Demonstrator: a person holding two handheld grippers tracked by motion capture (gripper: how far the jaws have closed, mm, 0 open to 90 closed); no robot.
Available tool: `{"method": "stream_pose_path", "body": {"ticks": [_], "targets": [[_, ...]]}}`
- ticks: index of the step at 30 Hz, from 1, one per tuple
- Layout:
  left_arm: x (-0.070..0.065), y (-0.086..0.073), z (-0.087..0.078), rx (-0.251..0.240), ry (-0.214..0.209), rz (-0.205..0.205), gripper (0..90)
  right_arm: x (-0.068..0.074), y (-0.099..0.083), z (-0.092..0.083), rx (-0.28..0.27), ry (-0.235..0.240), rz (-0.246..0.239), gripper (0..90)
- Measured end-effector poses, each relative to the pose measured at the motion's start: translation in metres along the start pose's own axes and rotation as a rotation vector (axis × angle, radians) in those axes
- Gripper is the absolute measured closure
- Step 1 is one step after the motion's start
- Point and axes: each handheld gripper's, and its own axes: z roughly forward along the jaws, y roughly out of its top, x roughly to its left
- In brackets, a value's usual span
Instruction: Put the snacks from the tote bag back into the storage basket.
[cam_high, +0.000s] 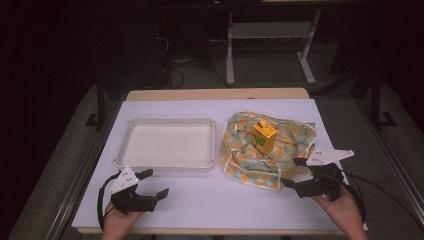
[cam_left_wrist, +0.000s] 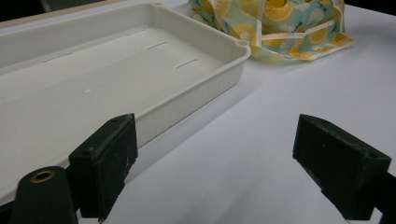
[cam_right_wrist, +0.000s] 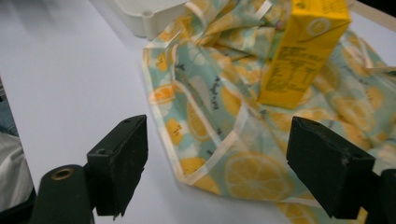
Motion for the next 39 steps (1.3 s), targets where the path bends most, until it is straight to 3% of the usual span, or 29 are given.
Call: {"method": "stream_pose_path", "body": {"ticks": [6, 11, 39], "targets": [[0.001, 0.0, -0.001, -0.01, 0.008, 0.0, 13.9, -0.016, 0.012, -0.006, 0.001, 0.0, 0.021, 20.1], [0.0, 0.001, -0.002, -0.024, 0.014, -0.005, 13.9, -0.025, 0.028, -0.005, 0.013, -0.012, -0.002, 20.1], [0.001, 0.002, -0.003, -0.034, 0.007, 0.004, 13.9, -0.064, 0.097, 0.029, 0.123, 0.029, 0.013, 16.9]]}}
